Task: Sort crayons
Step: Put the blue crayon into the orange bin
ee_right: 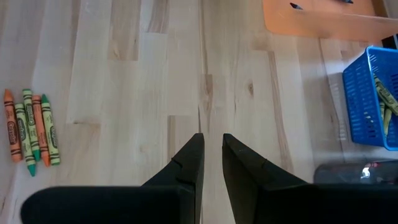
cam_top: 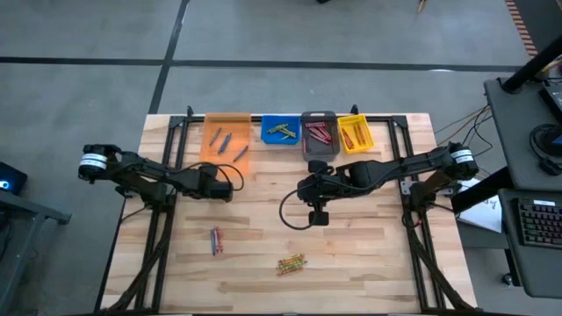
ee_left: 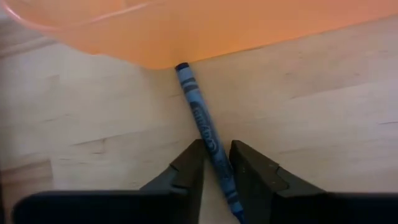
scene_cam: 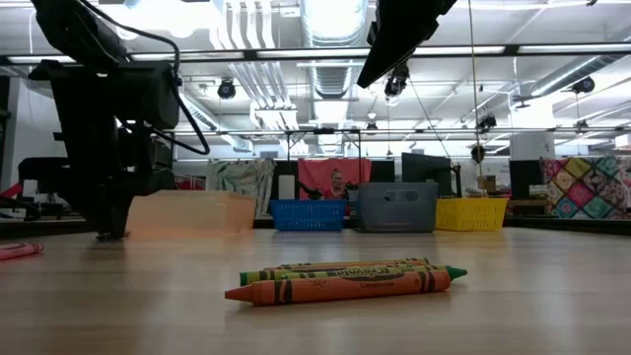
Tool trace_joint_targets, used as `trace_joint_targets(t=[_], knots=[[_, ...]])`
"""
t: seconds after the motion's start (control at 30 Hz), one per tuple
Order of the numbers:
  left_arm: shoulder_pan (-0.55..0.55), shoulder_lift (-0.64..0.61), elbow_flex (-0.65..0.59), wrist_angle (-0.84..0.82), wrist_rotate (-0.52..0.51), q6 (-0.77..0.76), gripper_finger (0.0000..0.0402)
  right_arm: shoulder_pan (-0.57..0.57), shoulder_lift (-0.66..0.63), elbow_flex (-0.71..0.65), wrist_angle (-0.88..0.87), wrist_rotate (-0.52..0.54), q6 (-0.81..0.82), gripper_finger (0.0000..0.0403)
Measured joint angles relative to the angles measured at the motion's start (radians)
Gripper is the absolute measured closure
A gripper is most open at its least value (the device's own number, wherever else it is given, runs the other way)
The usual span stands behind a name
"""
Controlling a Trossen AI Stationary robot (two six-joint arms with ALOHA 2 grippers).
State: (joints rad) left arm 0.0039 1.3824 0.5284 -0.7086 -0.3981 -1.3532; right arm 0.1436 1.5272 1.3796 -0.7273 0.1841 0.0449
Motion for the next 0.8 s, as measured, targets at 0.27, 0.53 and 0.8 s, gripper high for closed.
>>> trace_joint_targets(t=[0.27,0.53,0.8], knots=[[-0.014,-0.032,-0.003,-0.008,0.029,0.004,0.0394,0.0,0.0,0.0,-0.002,0.0,0.008,0.0355],[-0.083,-0.131,0.027,-0.082,0.162,-0.012,0.04,0.0,0.0,0.0,-0.038,0.0,0.019,0.0355],[-0.172,-0.238,0.188,-0.152,0.147,0.026,0.0401,0.0,0.0,0.0,-0.046,0.0,0.025,0.0355]])
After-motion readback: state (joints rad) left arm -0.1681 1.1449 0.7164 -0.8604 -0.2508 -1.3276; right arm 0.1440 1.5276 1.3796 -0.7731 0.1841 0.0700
